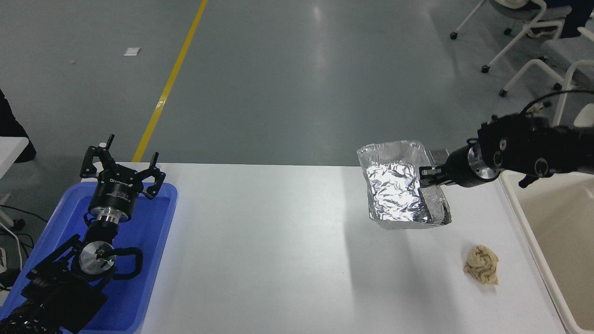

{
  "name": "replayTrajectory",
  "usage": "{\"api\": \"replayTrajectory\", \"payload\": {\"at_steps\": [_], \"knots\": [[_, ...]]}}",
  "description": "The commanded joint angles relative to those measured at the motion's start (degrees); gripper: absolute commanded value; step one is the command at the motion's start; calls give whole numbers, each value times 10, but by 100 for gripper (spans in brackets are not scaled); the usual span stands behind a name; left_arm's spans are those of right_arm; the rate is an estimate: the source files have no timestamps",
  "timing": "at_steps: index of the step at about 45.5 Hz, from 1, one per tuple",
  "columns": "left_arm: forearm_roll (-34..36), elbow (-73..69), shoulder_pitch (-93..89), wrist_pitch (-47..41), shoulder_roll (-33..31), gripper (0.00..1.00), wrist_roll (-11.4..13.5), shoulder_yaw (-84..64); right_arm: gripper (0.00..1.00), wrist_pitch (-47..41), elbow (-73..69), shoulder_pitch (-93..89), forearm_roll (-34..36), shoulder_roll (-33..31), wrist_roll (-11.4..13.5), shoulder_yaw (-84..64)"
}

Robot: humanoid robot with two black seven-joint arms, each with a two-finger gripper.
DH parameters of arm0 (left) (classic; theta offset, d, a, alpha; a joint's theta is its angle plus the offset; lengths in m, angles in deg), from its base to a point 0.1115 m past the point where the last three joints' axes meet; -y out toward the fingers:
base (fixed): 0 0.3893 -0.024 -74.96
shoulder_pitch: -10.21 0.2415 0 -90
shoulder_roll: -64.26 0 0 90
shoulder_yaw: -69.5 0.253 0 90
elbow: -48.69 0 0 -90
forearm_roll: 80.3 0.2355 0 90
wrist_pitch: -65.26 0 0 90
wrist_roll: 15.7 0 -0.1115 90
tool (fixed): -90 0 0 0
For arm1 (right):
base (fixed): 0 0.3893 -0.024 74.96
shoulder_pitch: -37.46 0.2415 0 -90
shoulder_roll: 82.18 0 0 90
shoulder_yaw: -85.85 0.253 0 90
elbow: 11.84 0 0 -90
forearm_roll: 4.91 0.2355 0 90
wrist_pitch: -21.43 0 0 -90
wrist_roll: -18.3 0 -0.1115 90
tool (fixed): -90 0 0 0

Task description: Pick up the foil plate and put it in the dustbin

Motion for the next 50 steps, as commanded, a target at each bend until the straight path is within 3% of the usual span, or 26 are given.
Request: {"api": "replayTrajectory", "payload": {"at_steps": [1, 22, 50], "knots": [[0, 0, 0, 0, 0, 100, 0, 0, 0, -91, -20, 102, -1, -50, -1, -5], [0, 0, 1, 0, 0, 100, 0, 1, 0, -177, -92, 265, -13, -121, 1, -41], [-1, 0, 0, 0, 0, 100, 0, 0, 0, -187, -111, 294, -13, -124, 3, -57]]}}
